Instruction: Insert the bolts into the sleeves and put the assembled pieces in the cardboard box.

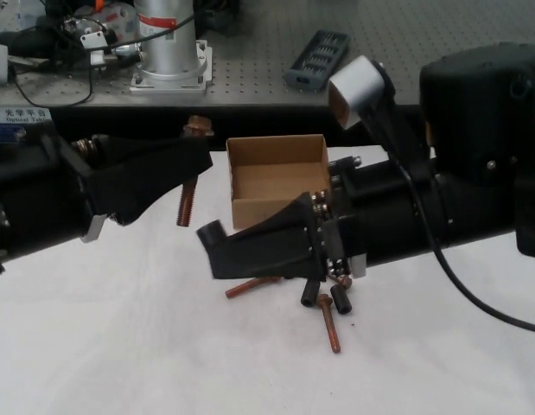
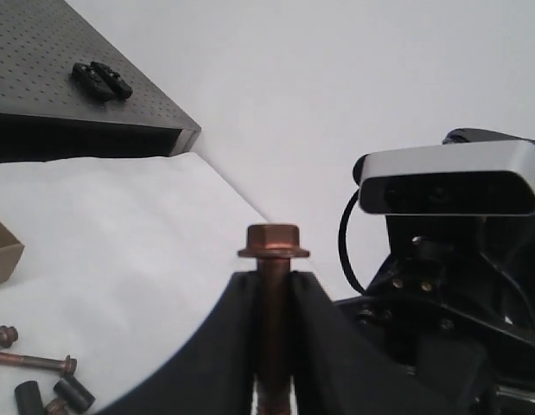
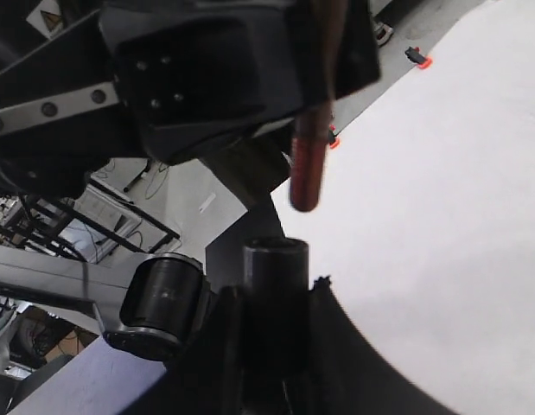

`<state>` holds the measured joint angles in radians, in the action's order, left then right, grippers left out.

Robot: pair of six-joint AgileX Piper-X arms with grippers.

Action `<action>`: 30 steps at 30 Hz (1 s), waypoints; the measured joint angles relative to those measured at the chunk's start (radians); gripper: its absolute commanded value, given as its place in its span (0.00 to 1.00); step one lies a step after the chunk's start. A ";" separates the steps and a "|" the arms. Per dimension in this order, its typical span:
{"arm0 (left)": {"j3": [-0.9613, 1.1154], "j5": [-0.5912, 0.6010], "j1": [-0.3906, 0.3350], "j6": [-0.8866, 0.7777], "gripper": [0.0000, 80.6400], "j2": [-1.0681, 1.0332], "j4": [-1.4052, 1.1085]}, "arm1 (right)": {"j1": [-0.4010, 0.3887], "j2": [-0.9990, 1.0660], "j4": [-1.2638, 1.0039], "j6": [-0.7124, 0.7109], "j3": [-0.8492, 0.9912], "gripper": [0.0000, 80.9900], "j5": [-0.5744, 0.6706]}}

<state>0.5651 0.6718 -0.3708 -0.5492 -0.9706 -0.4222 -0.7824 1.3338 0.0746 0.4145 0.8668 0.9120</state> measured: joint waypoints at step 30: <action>0.000 0.005 0.000 -0.086 0.01 0.000 -0.120 | -0.043 0.000 -0.137 0.062 0.000 0.04 -0.093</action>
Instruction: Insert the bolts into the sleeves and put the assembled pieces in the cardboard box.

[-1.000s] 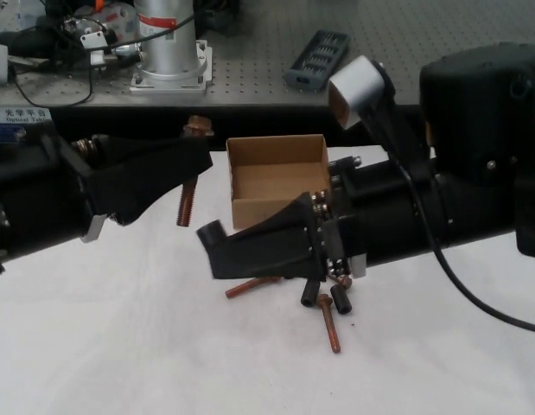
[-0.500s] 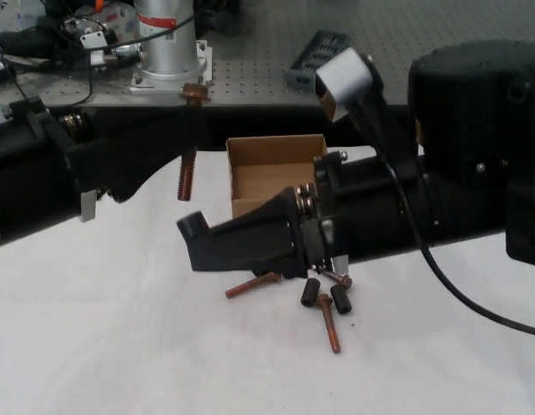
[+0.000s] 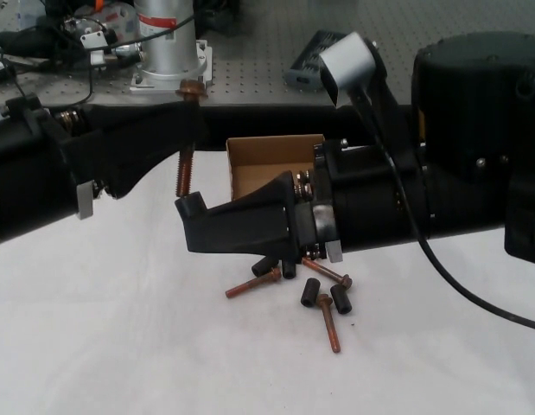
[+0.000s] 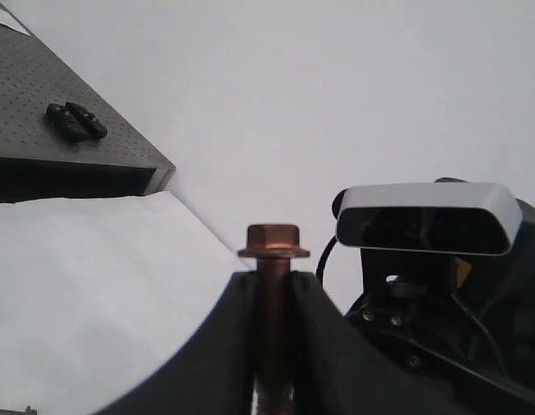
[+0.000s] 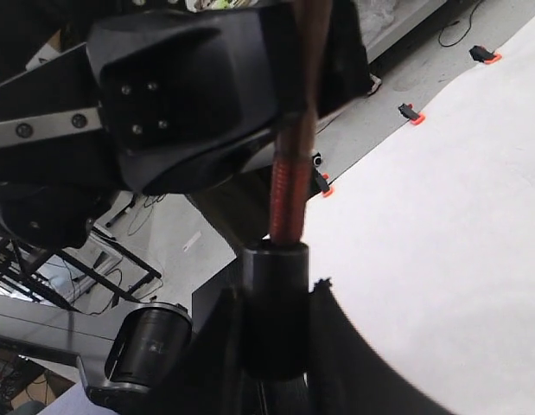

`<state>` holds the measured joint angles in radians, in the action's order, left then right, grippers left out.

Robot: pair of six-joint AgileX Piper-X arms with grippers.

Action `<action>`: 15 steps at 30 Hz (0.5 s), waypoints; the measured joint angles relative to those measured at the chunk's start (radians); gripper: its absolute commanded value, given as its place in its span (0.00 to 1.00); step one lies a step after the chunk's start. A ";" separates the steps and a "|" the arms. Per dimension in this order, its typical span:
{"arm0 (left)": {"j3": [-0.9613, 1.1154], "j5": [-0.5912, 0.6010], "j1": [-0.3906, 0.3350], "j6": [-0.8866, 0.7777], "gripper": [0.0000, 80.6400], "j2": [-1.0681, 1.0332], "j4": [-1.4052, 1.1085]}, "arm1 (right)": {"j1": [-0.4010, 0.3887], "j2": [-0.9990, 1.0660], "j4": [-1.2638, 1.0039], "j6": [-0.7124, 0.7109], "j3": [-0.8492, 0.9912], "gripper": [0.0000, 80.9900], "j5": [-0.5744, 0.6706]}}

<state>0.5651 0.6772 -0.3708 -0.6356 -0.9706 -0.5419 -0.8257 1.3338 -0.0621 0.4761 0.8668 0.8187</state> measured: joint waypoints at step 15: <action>0.000 0.000 0.000 -0.060 0.01 0.000 0.000 | -0.002 0.000 -0.030 0.006 0.000 0.04 -0.027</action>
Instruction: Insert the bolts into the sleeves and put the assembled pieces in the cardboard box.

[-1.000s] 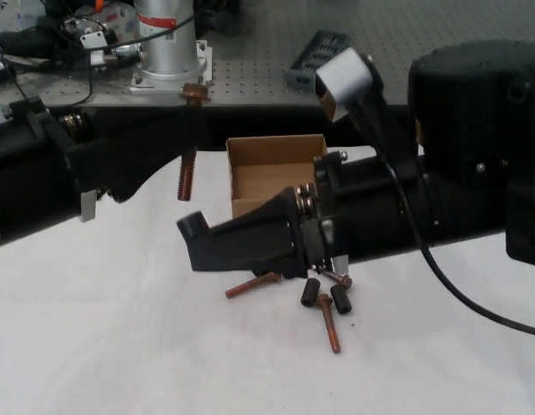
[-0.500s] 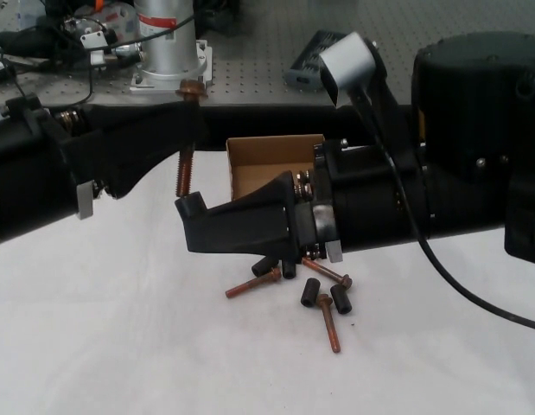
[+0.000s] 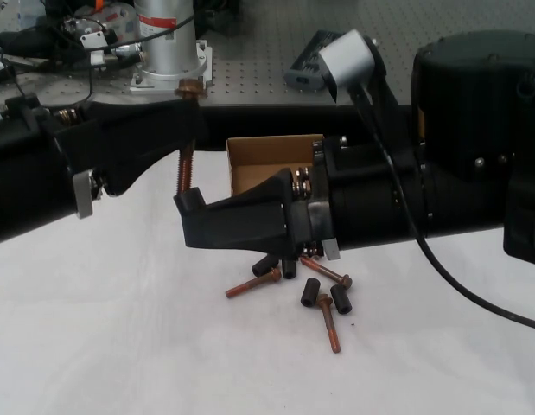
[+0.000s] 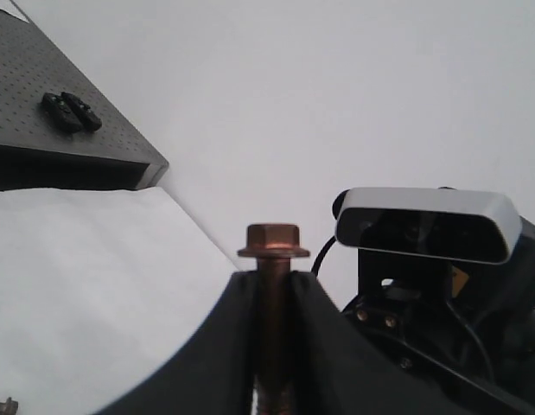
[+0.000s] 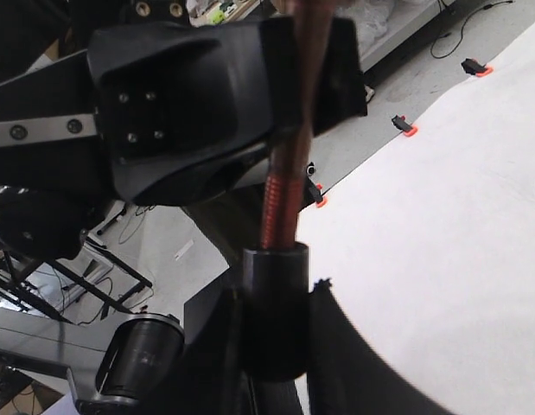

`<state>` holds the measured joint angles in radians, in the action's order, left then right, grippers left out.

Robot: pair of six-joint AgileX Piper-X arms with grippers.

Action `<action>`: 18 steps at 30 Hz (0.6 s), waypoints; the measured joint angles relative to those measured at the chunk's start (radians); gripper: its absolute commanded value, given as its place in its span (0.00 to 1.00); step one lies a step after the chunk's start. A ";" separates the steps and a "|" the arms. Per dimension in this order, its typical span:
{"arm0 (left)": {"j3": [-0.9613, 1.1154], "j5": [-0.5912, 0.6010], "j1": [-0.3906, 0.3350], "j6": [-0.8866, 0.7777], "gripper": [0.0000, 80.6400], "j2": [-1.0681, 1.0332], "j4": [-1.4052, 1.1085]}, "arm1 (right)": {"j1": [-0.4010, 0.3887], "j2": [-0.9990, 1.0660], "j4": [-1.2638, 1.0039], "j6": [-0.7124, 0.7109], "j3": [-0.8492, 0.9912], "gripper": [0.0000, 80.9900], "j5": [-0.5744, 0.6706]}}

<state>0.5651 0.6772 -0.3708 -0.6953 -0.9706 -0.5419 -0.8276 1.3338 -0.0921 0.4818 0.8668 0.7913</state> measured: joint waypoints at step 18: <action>0.000 -0.002 0.000 -0.011 0.01 0.000 -0.007 | 0.025 0.000 -0.007 0.004 0.000 0.04 0.005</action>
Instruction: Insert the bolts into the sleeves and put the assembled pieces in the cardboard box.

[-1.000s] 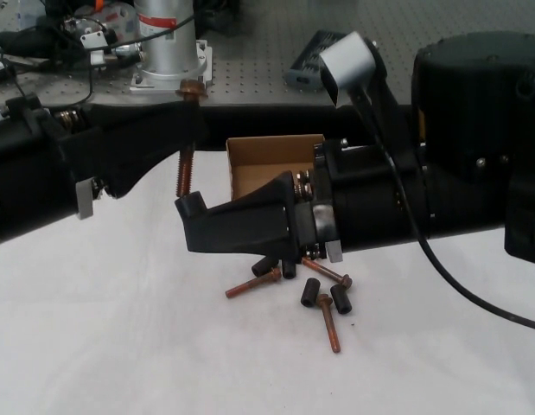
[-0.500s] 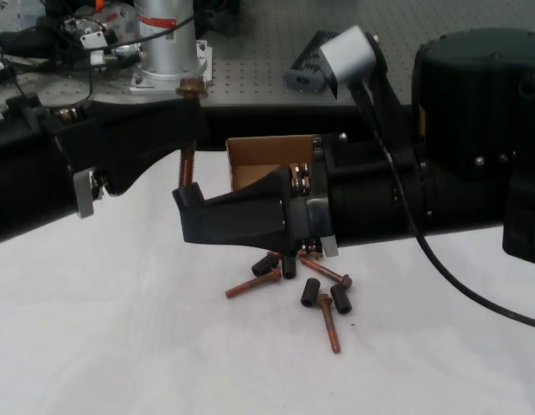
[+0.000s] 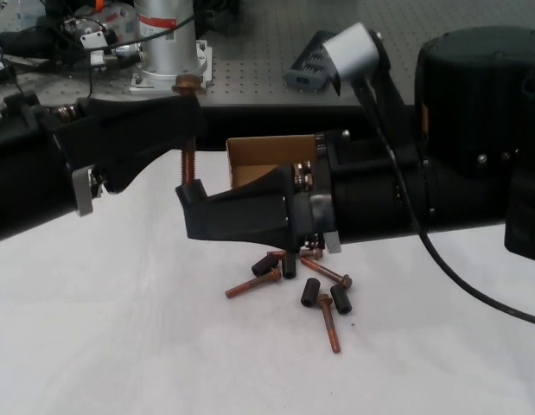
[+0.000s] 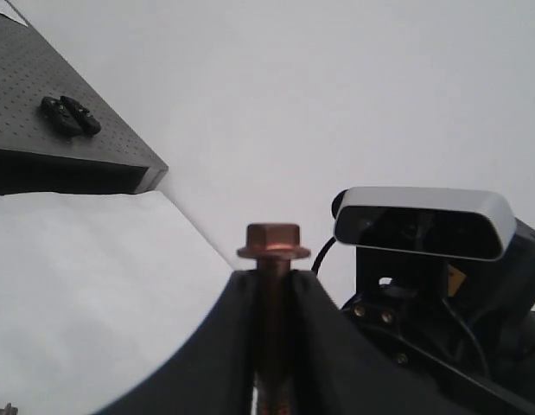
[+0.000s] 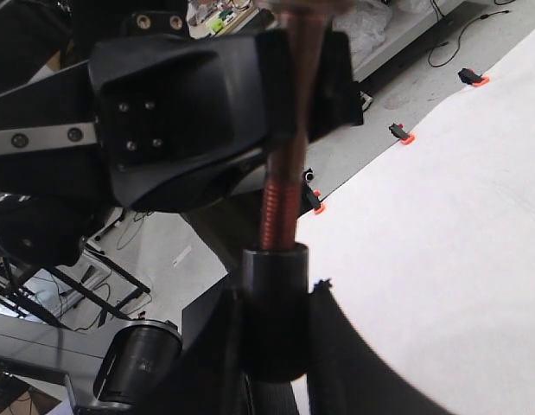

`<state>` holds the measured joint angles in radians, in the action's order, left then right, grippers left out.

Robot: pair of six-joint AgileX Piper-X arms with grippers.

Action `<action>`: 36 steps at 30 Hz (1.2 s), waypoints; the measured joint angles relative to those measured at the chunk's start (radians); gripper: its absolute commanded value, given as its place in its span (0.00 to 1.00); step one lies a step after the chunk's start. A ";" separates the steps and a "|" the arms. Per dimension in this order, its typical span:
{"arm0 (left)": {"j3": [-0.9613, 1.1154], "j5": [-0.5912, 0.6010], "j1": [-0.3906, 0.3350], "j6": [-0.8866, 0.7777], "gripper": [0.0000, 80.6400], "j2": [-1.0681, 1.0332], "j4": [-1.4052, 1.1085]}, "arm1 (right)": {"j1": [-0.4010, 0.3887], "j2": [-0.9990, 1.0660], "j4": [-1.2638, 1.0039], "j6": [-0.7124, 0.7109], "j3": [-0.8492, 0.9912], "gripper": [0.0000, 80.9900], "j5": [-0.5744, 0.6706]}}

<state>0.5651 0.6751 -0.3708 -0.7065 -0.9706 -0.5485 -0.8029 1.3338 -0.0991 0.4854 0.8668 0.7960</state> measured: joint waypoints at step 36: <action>0.002 0.014 0.000 0.009 0.01 0.000 0.080 | 0.057 0.003 0.014 -0.079 -0.010 0.04 0.076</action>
<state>0.5675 0.6891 -0.3708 -0.6977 -0.9706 -0.4688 -0.7459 1.3364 -0.0852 0.4065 0.8571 0.8721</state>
